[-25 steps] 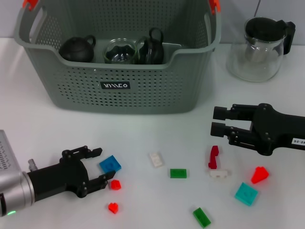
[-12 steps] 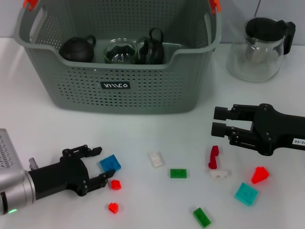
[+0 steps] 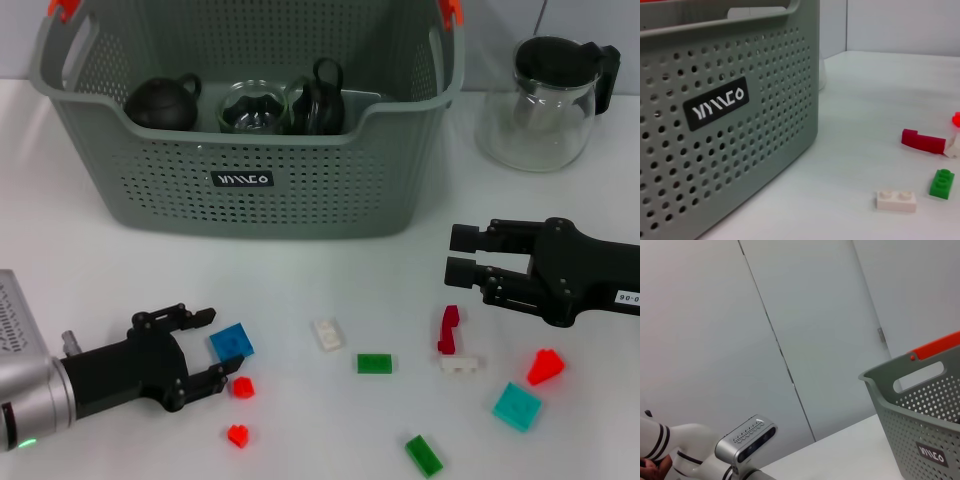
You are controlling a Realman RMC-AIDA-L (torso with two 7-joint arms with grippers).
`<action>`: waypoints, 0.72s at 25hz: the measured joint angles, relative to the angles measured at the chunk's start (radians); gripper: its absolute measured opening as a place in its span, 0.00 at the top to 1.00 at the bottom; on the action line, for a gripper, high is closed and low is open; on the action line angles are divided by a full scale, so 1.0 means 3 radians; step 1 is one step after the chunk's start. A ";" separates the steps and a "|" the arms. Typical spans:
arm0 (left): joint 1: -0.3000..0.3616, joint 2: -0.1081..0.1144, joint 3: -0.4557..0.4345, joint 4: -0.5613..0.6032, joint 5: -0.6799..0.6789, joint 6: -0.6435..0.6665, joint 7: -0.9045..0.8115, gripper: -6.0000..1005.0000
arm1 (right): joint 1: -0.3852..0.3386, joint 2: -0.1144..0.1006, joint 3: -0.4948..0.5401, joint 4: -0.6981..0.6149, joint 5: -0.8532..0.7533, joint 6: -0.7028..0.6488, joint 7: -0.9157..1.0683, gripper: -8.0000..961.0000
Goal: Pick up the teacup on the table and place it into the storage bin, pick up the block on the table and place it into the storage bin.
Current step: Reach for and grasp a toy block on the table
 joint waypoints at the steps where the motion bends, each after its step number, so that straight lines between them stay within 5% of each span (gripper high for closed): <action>1: 0.0000 0.0000 0.0006 -0.0001 0.0005 0.0000 0.0000 0.34 | 0.0000 0.0000 0.0000 0.0000 0.0000 0.0000 0.0000 0.48; 18: -0.0010 0.0005 -0.0016 -0.0036 0.0001 -0.0026 -0.0082 0.43 | 0.0010 0.0003 0.0000 0.0000 0.0000 -0.0004 0.0007 0.48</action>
